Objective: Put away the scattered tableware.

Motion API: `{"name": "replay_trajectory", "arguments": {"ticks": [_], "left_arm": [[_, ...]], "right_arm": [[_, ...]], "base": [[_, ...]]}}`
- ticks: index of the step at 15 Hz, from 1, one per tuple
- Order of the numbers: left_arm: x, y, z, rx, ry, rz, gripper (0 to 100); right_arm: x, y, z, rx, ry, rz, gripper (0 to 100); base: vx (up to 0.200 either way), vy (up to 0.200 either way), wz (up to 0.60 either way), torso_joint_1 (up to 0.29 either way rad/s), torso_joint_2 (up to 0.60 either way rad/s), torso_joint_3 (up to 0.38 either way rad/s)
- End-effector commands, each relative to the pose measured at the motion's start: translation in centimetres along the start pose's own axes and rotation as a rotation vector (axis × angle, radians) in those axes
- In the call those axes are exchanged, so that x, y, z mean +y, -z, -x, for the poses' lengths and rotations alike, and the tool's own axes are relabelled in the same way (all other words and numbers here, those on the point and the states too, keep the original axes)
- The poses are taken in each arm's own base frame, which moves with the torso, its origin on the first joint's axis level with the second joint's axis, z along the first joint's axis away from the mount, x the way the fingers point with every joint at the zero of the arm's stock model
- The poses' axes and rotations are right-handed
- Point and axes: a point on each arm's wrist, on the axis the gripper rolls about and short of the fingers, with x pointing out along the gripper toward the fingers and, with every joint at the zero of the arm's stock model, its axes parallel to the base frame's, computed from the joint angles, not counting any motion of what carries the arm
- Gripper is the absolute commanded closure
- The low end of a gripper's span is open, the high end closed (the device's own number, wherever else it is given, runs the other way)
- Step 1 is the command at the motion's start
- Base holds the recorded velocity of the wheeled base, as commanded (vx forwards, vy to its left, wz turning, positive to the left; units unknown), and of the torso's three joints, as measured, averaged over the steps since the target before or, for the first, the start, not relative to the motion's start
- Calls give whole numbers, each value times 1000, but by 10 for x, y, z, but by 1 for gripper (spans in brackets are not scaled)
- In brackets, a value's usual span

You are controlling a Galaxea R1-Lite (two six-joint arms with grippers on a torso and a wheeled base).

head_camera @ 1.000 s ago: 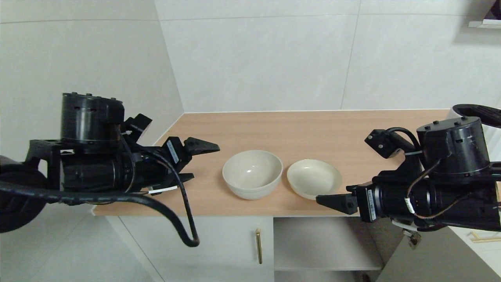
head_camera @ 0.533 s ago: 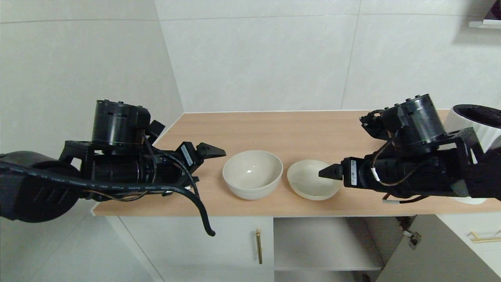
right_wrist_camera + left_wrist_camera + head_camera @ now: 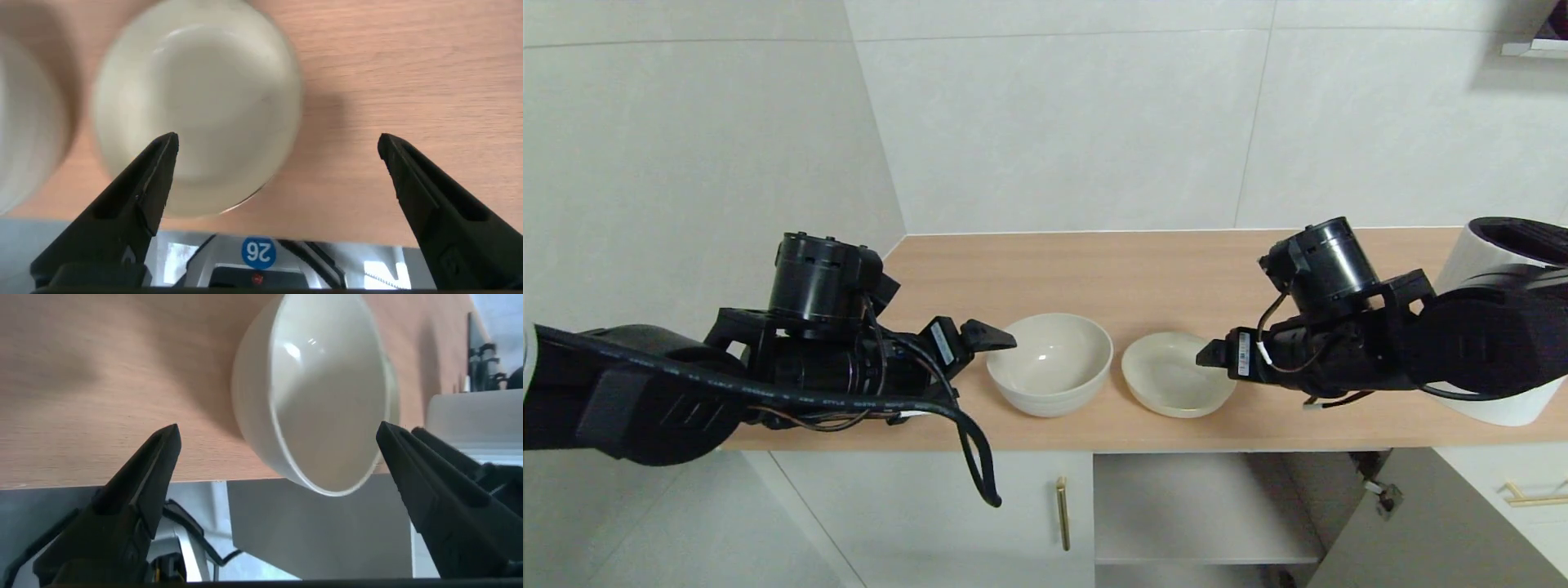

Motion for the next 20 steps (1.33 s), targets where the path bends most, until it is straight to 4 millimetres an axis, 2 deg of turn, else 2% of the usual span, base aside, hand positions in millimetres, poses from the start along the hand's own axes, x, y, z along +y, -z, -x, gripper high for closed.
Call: {"name": "replay_trajectory", "arguments": {"ticks": [1,8,9,16,20], "left_arm": [[4,2,-10,18,-15,4,0],[4,4,-17,20,-8,18,0],[4,4,-17,20,-8,18,100],[4,5,-18,22,-8,19,100],[3,4,-17,20,-6,19,100]], "right_arm": [[0,2,-5,12,5,3,0],[0,4,-9,22,9,2,0],[0,4,-9,22,9,2,0],[1,2,-9,16,7,3,0],[4,3,-19,4,57,10,0]], "base": [[0,0,0,0,0,0],[0,0,0,0,0,0],[0,0,0,0,0,0],[0,0,0,0,0,0],[0,0,0,0,0,0]]}}
